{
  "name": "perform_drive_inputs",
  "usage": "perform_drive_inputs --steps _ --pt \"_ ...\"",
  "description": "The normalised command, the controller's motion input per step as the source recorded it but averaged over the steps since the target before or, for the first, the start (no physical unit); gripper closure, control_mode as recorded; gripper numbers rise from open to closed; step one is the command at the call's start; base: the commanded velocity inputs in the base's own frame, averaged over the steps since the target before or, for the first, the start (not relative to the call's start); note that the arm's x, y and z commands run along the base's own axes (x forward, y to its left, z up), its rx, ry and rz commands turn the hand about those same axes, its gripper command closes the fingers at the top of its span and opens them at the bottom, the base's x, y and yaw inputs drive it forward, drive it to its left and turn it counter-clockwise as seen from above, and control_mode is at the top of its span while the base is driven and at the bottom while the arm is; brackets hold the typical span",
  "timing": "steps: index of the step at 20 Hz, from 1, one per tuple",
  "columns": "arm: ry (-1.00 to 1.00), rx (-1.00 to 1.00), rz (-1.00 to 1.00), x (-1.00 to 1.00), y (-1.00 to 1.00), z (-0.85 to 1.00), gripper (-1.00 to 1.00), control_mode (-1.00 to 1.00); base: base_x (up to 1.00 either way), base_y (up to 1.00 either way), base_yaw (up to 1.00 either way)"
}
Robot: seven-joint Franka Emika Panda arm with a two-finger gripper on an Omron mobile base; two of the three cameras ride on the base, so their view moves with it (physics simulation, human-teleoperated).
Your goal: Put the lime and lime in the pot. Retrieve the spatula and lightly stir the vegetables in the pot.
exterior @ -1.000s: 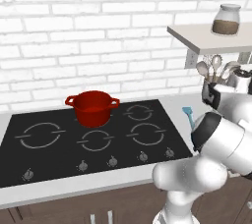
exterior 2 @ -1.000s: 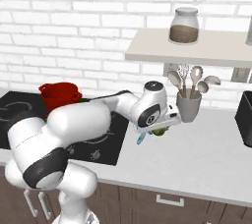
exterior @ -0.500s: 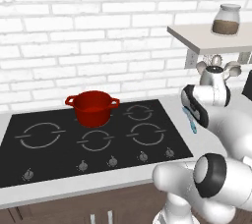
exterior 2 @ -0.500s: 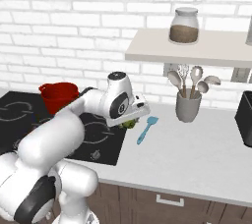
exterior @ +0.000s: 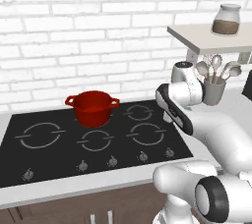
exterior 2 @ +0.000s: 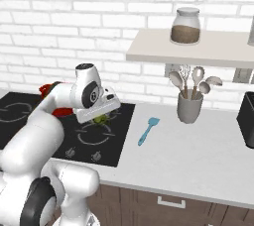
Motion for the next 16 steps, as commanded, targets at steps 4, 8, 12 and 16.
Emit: perform_drive_inputs --steps 4,8,12,16 --pt "0.03 0.01 0.12 0.04 0.95 0.18 1.0 -1.0 0.0 0.0 0.0" --pt "-0.1 0.1 0.18 0.07 0.64 0.02 1.0 -1.0 0.0 0.0 0.0" --pt "-0.13 0.08 0.21 0.01 0.62 0.01 1.0 -1.0 0.0 0.0 0.0" --pt "-0.06 0.04 0.17 0.16 0.7 0.26 1.0 -1.0 0.0 0.0 0.0"
